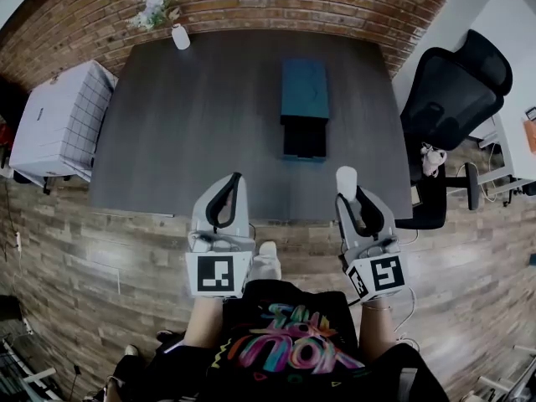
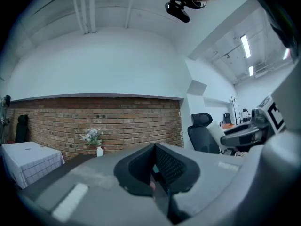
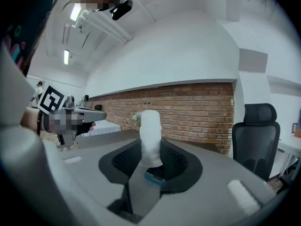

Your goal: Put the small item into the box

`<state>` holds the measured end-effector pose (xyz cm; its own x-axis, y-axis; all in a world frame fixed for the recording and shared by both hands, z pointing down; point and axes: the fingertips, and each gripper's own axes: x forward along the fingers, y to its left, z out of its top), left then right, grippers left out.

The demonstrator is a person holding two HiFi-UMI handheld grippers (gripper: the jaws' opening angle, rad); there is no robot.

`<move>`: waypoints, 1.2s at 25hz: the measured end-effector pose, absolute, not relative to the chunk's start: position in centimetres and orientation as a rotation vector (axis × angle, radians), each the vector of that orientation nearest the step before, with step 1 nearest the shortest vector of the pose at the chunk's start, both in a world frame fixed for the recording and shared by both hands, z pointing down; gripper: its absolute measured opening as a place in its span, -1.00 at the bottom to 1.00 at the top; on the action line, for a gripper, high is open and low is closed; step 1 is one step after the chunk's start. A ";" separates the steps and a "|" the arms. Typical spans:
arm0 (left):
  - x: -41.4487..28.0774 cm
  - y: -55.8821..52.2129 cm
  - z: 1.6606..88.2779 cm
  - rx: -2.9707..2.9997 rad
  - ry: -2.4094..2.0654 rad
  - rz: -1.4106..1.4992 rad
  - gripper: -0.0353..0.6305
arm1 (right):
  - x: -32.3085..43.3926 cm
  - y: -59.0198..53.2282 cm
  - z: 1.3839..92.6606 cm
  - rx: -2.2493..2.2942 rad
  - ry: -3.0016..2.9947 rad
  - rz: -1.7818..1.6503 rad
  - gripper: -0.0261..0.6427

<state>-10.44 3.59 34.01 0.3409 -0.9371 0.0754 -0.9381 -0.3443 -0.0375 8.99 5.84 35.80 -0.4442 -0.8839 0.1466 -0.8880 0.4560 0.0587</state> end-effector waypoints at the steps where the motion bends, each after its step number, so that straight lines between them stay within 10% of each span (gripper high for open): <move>1: -10.6 2.9 34.1 2.568 -1.781 0.132 -0.89 | 8.8 5.3 35.9 1.569 -2.533 0.041 -0.54; 30: -6.2 -12.0 33.2 2.549 -1.816 0.131 -0.89 | 14.9 -10.1 38.8 1.569 -2.540 0.198 -0.53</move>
